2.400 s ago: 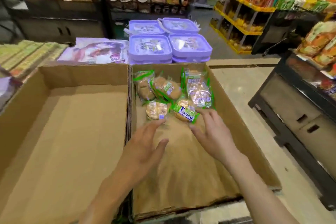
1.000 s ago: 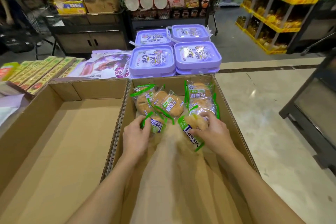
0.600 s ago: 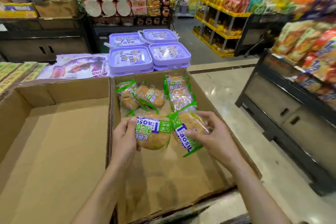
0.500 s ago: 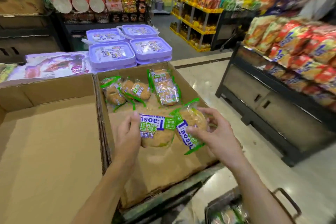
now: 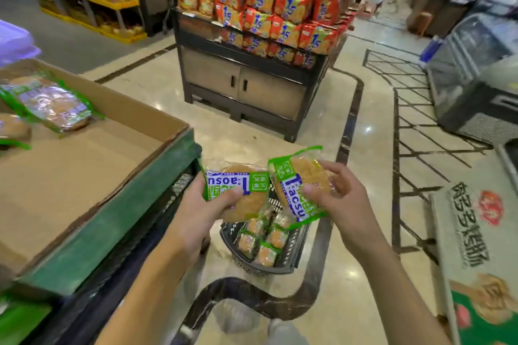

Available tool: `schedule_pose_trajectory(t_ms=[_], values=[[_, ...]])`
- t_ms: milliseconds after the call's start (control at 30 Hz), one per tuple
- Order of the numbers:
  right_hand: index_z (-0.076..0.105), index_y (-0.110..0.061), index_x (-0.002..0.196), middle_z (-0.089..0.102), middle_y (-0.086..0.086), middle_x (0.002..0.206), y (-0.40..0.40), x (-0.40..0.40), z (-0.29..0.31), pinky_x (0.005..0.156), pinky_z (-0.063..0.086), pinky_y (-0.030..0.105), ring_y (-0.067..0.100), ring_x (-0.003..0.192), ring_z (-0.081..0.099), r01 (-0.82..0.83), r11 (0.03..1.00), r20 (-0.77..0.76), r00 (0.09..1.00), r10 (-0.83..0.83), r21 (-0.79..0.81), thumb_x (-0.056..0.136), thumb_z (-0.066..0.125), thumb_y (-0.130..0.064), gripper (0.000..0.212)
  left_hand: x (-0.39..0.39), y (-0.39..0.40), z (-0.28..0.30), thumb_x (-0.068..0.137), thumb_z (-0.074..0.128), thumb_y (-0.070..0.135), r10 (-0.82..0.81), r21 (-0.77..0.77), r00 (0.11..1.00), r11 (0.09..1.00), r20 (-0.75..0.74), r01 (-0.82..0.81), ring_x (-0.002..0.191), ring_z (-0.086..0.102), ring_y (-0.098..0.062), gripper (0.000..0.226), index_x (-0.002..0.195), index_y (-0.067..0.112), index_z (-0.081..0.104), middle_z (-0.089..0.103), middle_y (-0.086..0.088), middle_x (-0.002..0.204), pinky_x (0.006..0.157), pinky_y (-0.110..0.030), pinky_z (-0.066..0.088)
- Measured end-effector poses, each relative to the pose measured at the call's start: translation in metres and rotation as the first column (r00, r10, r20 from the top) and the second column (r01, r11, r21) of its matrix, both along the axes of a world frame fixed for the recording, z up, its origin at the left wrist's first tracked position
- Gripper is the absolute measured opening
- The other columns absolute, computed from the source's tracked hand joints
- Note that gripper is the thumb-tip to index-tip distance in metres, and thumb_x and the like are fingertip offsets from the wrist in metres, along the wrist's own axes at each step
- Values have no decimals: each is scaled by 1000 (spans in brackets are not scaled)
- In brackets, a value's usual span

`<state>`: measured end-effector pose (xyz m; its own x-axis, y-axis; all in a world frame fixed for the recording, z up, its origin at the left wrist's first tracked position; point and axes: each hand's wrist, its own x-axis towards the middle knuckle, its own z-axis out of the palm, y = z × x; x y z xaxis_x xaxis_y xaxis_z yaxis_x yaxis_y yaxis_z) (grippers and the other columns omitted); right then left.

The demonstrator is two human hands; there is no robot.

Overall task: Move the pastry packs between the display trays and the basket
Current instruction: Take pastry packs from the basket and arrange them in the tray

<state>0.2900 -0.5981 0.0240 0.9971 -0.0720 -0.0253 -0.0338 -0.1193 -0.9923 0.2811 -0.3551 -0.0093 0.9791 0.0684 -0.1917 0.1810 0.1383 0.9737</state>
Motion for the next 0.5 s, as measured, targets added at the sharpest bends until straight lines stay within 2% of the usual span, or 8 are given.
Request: schedule_pose_trajectory(t_ms=[33,133,267,333,433,500], values=[[66,-24,119,74,4,106,-21,-3,-7,78,59,33,15,92,73,36,999,-9,999,-36,18,66,86,-27,56,4,-17,-5,84,79,18,-35,12,999,999,-19,35,100,73,-27,40,120,18,62,77,-3,105,95,-44,54],[65,-22,118,72,4,102,-86,-3,-34,72,59,29,5,80,72,107,993,-53,993,-104,59,76,83,-9,48,20,-71,-22,65,94,36,-139,35,988,989,-72,142,101,73,-28,80,132,14,56,76,-5,111,99,-50,51],[66,-25,116,71,5,98,-179,6,-73,74,59,36,8,79,70,140,988,-115,984,-132,62,75,84,-9,47,37,-158,-43,60,90,34,-131,26,989,991,-76,133,99,73,-34,70,120,12,62,76,-12,107,89,-45,57],[65,-23,116,70,10,103,-222,10,-86,71,57,31,10,79,70,141,988,-171,977,-129,62,71,86,-12,50,40,-201,-53,64,93,26,-102,41,990,994,-93,106,96,74,-35,65,119,9,62,76,-14,104,82,-42,61],[64,-20,118,70,15,105,-280,28,-102,66,56,26,11,76,70,113,992,-241,966,-96,57,69,86,-14,54,44,-255,-68,50,93,36,36,61,989,998,-141,-28,83,75,-26,75,114,9,63,77,-13,96,67,-30,60],[65,-21,118,71,12,104,-305,43,-109,67,56,25,12,78,71,99,994,-263,961,-83,49,67,87,-19,55,48,-283,-79,46,90,40,100,78,979,993,-176,-87,83,75,-28,75,110,9,65,77,-13,94,70,-37,60]])
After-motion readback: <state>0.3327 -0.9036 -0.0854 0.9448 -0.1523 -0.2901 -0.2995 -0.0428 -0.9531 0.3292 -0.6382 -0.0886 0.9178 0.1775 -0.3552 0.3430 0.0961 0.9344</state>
